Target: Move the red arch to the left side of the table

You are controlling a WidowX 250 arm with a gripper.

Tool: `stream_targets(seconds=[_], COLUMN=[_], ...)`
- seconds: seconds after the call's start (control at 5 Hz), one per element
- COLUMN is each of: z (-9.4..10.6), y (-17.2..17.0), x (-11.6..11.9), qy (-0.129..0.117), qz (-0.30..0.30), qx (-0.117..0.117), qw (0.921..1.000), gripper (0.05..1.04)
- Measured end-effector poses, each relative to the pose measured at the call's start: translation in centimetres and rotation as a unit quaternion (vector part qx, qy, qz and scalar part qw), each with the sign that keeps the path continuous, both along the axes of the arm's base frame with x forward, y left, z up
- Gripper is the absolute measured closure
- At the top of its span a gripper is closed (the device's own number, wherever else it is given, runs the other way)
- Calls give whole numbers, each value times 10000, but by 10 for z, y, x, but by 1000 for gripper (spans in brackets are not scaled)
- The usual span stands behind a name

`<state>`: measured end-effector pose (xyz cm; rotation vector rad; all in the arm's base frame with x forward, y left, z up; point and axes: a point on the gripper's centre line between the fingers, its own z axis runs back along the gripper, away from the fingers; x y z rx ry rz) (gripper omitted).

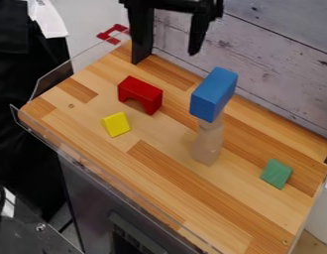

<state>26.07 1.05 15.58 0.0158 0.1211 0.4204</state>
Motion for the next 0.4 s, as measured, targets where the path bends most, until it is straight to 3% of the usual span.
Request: stream_targets(seconds=[0.2,0.4], z=[1,1], y=[-9,-13], x=[-3,-3], qy=[103,96], qz=[-157,-152], qx=[320,254], qw=[9993,9995], gripper=[85,85])
